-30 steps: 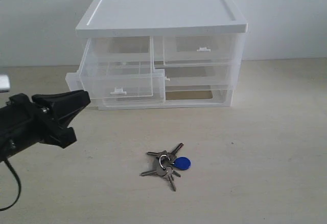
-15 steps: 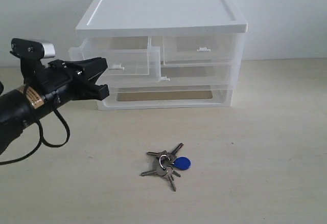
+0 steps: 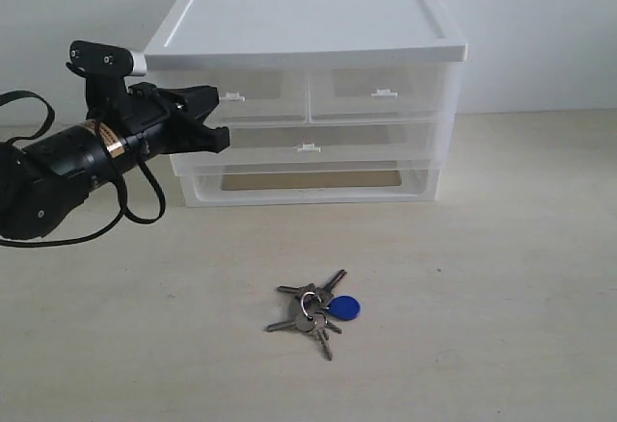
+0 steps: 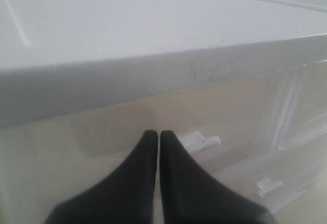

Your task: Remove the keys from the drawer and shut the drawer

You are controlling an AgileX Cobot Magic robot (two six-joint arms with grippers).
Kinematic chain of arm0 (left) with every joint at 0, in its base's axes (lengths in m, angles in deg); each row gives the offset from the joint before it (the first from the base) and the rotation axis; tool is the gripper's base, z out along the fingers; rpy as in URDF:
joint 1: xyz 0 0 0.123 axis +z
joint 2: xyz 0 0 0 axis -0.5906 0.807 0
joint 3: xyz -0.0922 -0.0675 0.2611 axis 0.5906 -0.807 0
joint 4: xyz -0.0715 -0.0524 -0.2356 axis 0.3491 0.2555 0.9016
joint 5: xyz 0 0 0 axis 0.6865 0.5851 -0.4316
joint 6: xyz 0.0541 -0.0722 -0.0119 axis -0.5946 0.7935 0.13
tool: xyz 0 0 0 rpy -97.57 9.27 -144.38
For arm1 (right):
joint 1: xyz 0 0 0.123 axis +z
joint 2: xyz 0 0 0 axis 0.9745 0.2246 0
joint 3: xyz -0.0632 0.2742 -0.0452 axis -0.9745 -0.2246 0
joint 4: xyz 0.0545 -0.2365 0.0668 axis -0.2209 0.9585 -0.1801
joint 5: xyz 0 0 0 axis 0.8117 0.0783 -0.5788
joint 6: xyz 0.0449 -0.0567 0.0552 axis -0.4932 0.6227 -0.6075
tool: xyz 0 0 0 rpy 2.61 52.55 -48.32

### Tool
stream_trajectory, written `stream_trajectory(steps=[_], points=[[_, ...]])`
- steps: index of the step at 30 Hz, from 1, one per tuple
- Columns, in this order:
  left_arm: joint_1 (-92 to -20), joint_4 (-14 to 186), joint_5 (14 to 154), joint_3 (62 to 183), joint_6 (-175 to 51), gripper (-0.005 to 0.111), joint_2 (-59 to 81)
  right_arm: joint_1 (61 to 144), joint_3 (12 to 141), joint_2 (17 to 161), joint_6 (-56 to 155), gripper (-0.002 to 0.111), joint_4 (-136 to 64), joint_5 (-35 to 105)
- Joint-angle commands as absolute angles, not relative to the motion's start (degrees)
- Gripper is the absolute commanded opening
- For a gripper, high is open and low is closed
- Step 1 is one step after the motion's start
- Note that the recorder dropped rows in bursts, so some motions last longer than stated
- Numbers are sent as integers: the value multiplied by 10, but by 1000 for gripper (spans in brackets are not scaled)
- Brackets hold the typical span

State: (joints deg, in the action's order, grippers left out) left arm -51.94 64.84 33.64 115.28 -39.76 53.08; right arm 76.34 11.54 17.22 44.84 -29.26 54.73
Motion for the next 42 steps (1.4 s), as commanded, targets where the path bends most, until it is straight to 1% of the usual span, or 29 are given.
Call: stream_trajectory(steps=[1, 4, 11, 17, 25, 29, 35, 42], points=[[-522, 658, 388, 1198, -399, 4, 540, 759, 115, 169, 447, 0, -293, 545], [-522, 658, 415, 1214, -399, 4, 541, 759, 115, 169, 447, 0, -293, 545], [-522, 562, 383, 1213, -308, 4, 541, 759, 115, 169, 447, 0, -293, 545], [-531, 588, 323, 1151, -326, 4, 510, 759, 115, 169, 447, 0, -293, 545], [-531, 643, 330, 1077, -379, 4, 433, 759, 115, 169, 447, 0, -293, 545], [-531, 645, 312, 1034, -382, 4, 395, 759, 115, 169, 447, 0, -293, 545], [-531, 645, 298, 959, -382, 4, 297, 759, 115, 169, 447, 0, -293, 545], [-531, 647, 300, 862, -392, 4, 124, 759, 115, 169, 447, 0, -293, 545]])
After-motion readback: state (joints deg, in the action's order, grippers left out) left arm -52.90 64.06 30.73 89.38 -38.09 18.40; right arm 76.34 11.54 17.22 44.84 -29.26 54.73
